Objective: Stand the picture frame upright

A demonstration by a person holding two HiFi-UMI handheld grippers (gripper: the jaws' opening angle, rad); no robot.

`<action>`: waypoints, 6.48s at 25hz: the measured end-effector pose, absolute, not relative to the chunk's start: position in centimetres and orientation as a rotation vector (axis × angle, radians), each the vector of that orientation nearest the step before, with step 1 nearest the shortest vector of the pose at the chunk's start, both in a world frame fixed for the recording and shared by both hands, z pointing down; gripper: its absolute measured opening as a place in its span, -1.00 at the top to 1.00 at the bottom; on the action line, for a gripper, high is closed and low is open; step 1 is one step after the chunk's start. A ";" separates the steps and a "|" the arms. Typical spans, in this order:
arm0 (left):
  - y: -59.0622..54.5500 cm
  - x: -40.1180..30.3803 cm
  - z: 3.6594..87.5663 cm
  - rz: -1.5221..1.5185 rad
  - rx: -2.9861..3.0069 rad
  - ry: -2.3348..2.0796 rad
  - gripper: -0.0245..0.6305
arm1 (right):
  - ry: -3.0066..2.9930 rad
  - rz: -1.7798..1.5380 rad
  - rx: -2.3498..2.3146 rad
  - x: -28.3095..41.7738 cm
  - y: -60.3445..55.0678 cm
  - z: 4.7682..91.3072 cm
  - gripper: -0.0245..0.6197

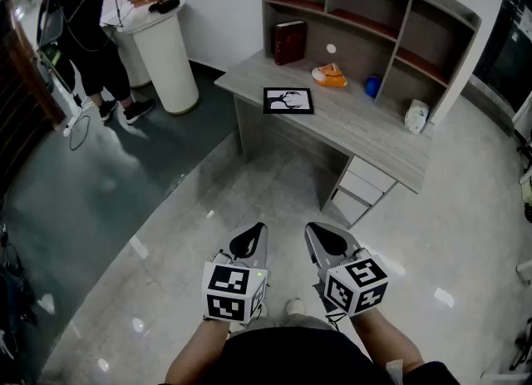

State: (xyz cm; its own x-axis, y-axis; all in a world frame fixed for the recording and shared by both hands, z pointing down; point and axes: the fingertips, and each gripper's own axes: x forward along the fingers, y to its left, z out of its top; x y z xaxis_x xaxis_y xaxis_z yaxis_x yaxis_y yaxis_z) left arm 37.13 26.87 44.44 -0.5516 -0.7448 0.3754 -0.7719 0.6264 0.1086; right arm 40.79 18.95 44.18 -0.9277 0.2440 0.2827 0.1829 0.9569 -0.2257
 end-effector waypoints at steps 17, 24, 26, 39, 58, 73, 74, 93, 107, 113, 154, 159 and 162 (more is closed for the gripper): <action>22.4 37.3 45.7 0.064 1.151 -2.474 0.94 | -2.766 0.339 -0.341 40.2 13.7 45.9 0.93; 22.7 36.3 46.5 0.038 1.092 -2.479 0.94 | -2.745 0.313 -0.386 39.2 13.8 46.1 0.93; 22.5 36.0 46.5 0.054 1.083 -2.482 0.94 | -2.738 0.322 -0.392 38.8 13.6 46.2 0.93; 21.5 31.7 46.9 0.094 1.106 -2.472 0.94 | -2.725 0.320 -0.410 34.9 13.3 47.0 0.93; 22.3 19.4 47.6 0.116 1.189 -2.407 0.94 | -2.680 0.313 -0.339 22.9 14.8 47.7 0.93; 24.7 14.1 48.0 0.118 1.270 -2.366 0.94 | -2.665 0.323 -0.265 17.0 17.6 48.7 0.93; 24.6 13.8 48.0 0.128 1.272 -2.365 0.94 | -2.660 0.324 -0.259 16.9 17.6 48.8 0.93; 19.3 6.0 49.5 0.207 1.308 -2.343 0.94 | -2.651 0.345 -0.210 9.3 12.0 49.6 0.93; 13.6 -0.8 50.3 0.233 1.305 -2.297 0.94 | -2.619 0.353 -0.217 2.7 7.0 50.3 0.93; 11.0 -2.9 50.0 0.264 1.320 -2.292 0.94 | -2.611 0.378 -0.211 0.7 4.7 50.4 0.93; -2.3 -13.3 51.0 0.460 1.693 -2.066 0.93 | -2.593 0.500 0.103 -7.7 -4.9 52.6 0.93; -3.3 -15.1 51.3 0.482 1.771 -1.984 0.93 | -2.577 0.522 0.166 -10.0 -5.5 52.8 0.92; -3.8 -16.1 51.7 0.492 1.799 -1.945 0.93 | -2.563 0.534 0.191 -10.8 -5.5 53.0 0.92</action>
